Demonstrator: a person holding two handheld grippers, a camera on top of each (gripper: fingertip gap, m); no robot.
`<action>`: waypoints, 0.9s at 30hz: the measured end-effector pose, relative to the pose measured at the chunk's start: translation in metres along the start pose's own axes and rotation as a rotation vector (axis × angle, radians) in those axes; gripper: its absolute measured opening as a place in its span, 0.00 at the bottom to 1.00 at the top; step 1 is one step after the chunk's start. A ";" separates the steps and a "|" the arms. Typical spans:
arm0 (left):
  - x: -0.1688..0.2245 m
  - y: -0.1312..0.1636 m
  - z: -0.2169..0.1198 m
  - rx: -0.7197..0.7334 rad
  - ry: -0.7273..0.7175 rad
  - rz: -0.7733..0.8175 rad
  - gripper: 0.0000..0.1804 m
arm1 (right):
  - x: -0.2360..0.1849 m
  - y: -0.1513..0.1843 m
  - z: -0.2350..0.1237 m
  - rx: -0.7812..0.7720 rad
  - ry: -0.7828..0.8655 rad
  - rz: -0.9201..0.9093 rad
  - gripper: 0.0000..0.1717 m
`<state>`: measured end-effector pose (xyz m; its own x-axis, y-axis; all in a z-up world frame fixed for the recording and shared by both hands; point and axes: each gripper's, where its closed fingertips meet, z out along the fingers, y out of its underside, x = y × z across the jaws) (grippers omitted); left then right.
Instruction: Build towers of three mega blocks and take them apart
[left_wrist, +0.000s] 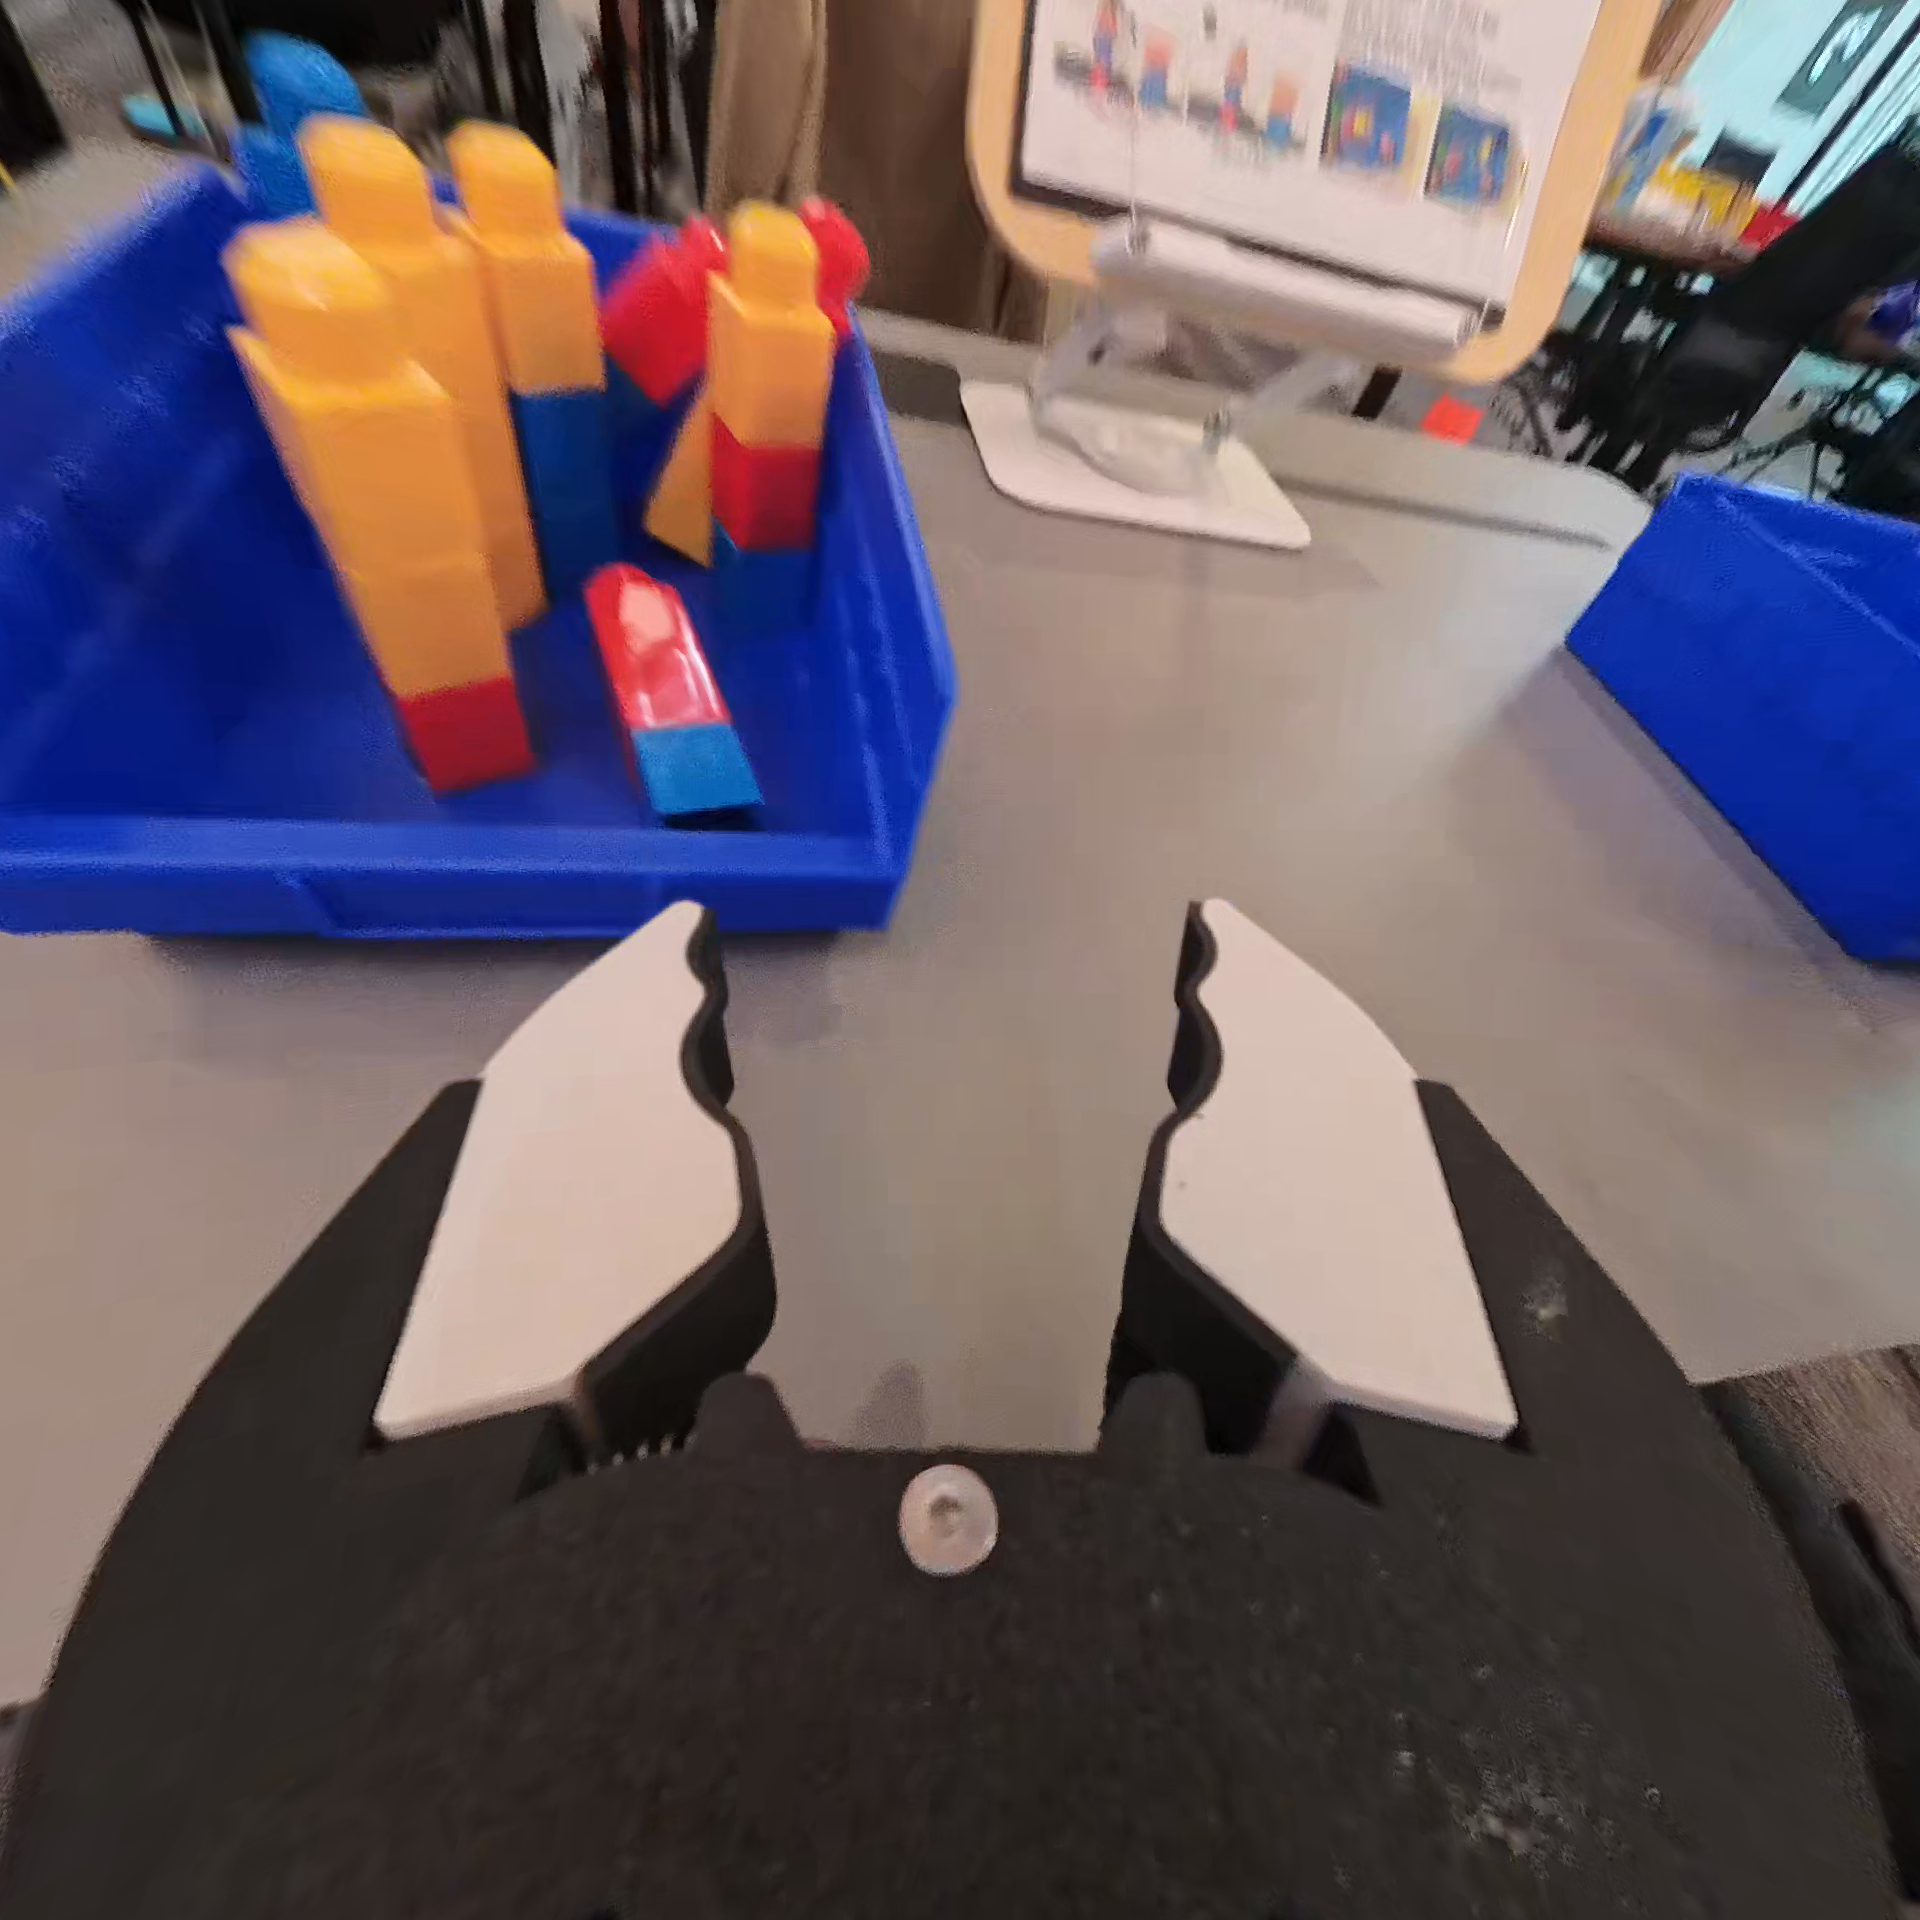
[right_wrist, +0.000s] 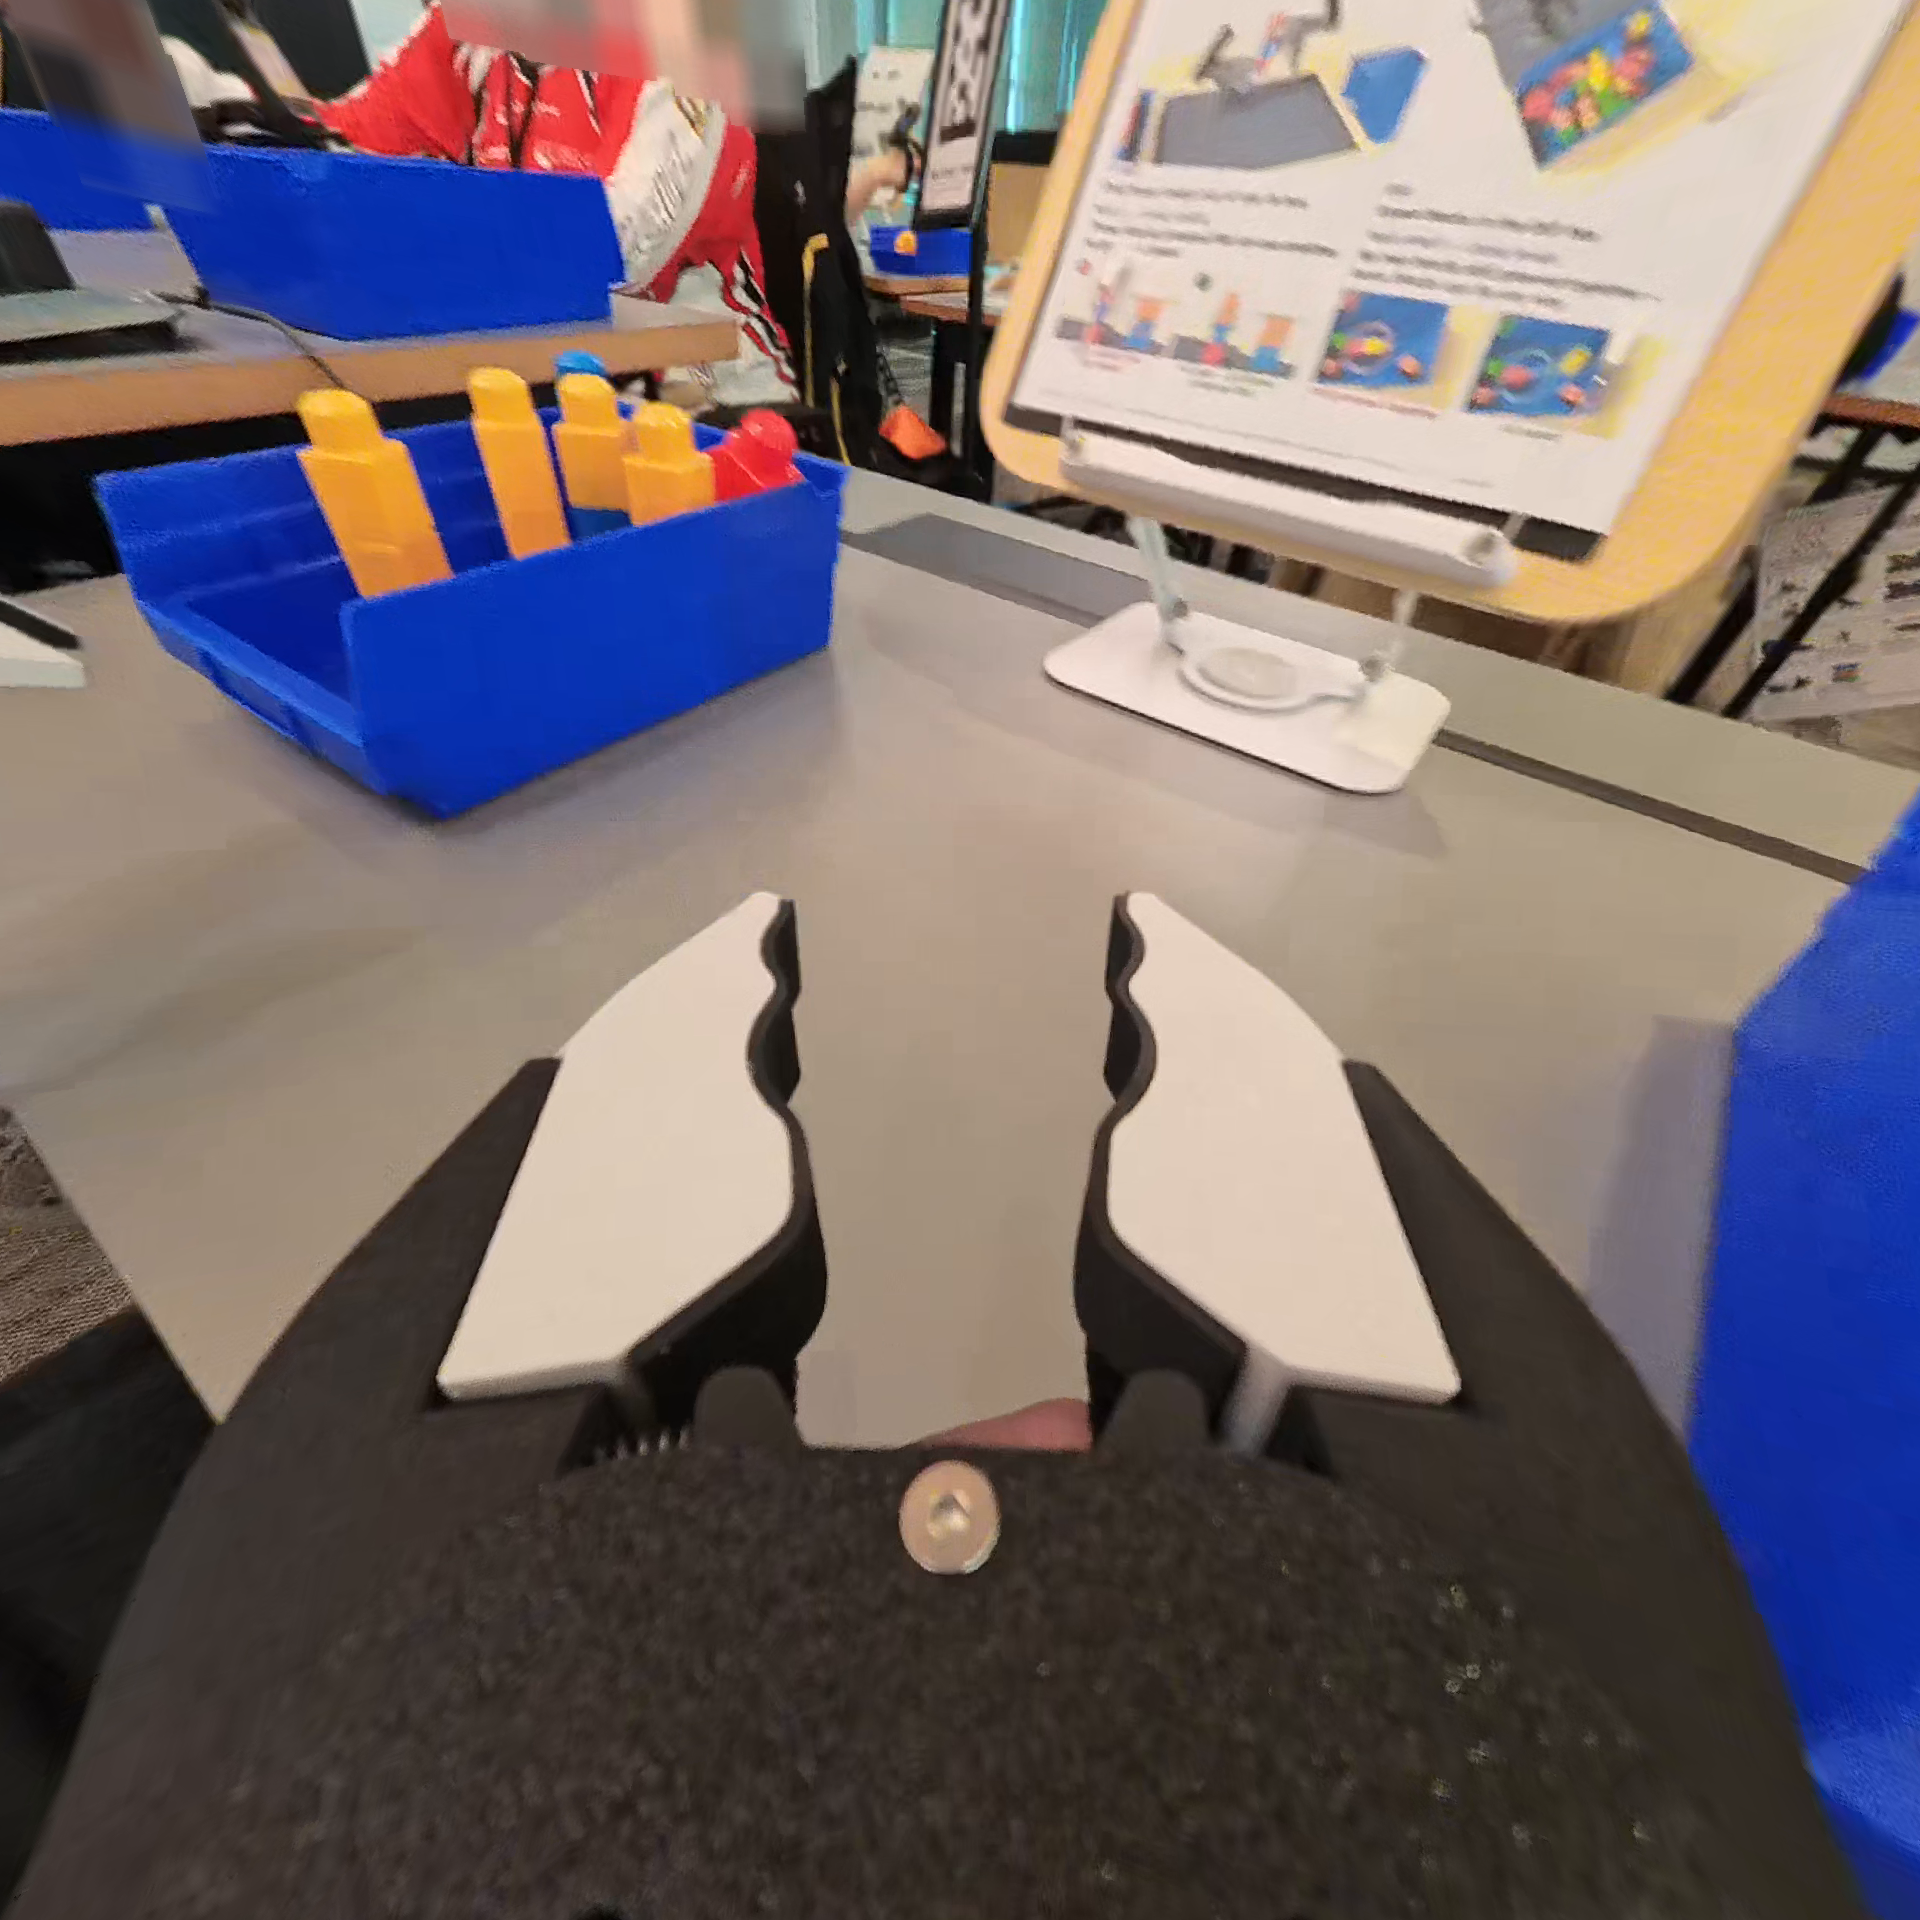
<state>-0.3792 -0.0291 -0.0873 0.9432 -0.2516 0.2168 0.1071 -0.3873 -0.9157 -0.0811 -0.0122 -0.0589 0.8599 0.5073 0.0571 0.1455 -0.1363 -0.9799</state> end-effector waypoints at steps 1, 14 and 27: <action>0.010 0.005 0.004 -0.034 -0.002 -0.014 0.45 | 0.009 0.005 -0.005 0.003 0.004 0.016 0.32; 0.019 0.000 0.010 0.010 -0.134 -0.043 0.42 | 0.038 0.034 -0.024 0.015 -0.009 0.101 0.28; -0.139 -0.065 0.107 -0.123 -0.532 -0.092 0.43 | 0.029 0.010 -0.016 0.050 -0.080 0.109 0.27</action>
<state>-0.4838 0.1257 -0.0944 0.9639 0.2584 0.0638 0.1890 -0.4954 -0.8479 -0.0471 -0.0127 -0.0645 0.8270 0.5586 -0.0639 0.0267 -0.1526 -0.9879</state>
